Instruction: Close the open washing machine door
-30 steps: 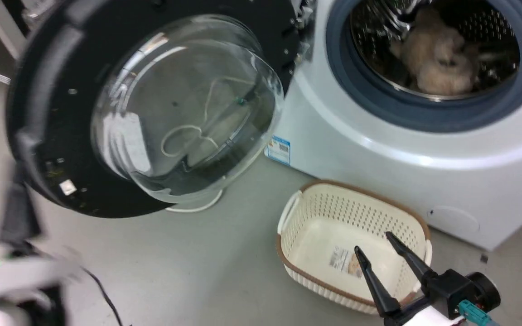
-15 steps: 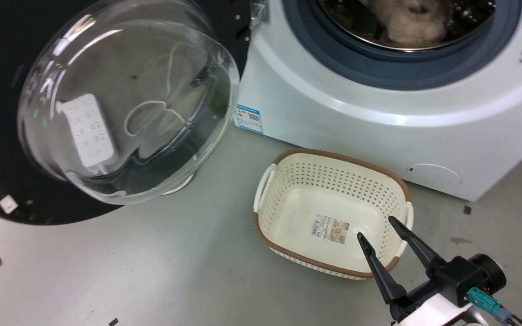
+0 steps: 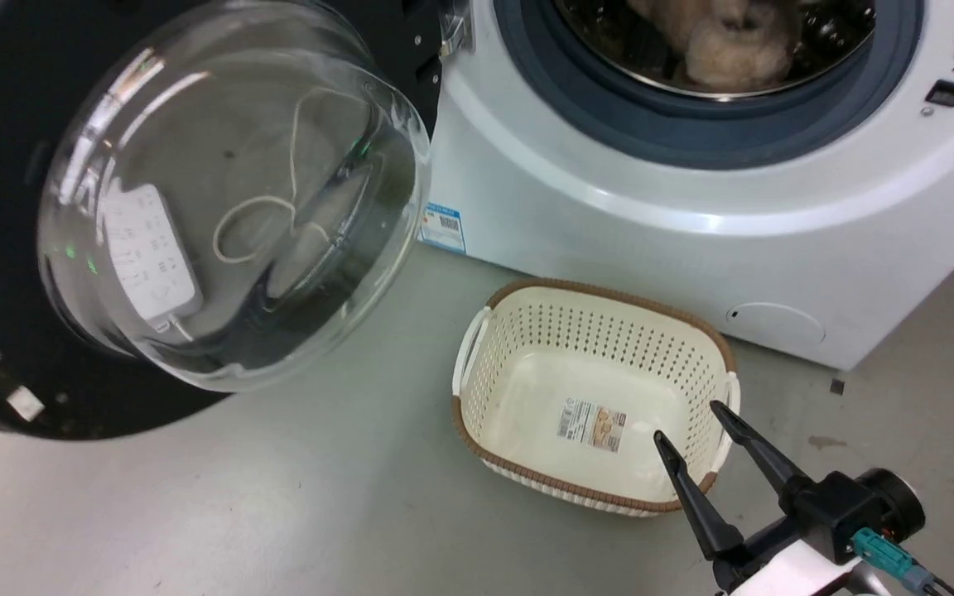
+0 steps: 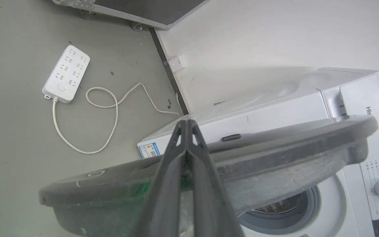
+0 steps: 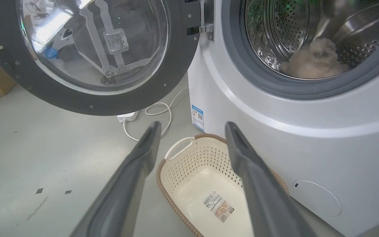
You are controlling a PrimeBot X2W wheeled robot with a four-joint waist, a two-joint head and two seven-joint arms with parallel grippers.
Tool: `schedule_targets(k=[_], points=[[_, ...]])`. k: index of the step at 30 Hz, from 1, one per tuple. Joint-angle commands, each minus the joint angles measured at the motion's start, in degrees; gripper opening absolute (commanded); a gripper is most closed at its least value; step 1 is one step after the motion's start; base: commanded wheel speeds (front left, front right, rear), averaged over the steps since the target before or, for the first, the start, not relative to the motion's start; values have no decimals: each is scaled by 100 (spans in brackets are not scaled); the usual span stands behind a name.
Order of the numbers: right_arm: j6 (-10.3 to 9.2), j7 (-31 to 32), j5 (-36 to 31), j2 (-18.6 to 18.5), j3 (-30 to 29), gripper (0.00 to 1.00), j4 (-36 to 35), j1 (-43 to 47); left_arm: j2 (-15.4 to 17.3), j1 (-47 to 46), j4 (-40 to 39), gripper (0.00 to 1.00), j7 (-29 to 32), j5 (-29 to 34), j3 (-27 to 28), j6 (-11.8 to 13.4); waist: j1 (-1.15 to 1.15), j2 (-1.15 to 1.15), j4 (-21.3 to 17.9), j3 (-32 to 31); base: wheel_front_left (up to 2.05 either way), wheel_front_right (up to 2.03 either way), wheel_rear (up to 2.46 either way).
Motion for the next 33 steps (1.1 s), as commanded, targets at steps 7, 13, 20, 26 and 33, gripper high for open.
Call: schedule_targets(k=[7,13,20,26,33], points=[[5,-25,44,223,-106,100,108,31,-467,920,-885,0,1082,-564,-177,-128,0,0,-73,-397,0,0,0],[5,-25,-35,391,-203,100,199,112,-1025,1576,-1842,0,1673,-855,-530,-49,0,0,-97,-731,0,0,0],[5,-25,-181,540,-523,100,246,103,-1800,2398,-2664,0,1972,-830,-1254,-143,0,0,-436,-964,0,0,0],[5,-25,-273,524,-844,100,273,60,-2247,2877,-2797,0,1661,-826,-2141,-376,0,0,-1056,-907,0,0,0],[5,-25,-245,431,-1116,100,219,-81,-2297,2504,-2257,0,93,-1663,-3862,-619,0,0,-2268,-341,0,0,0]])
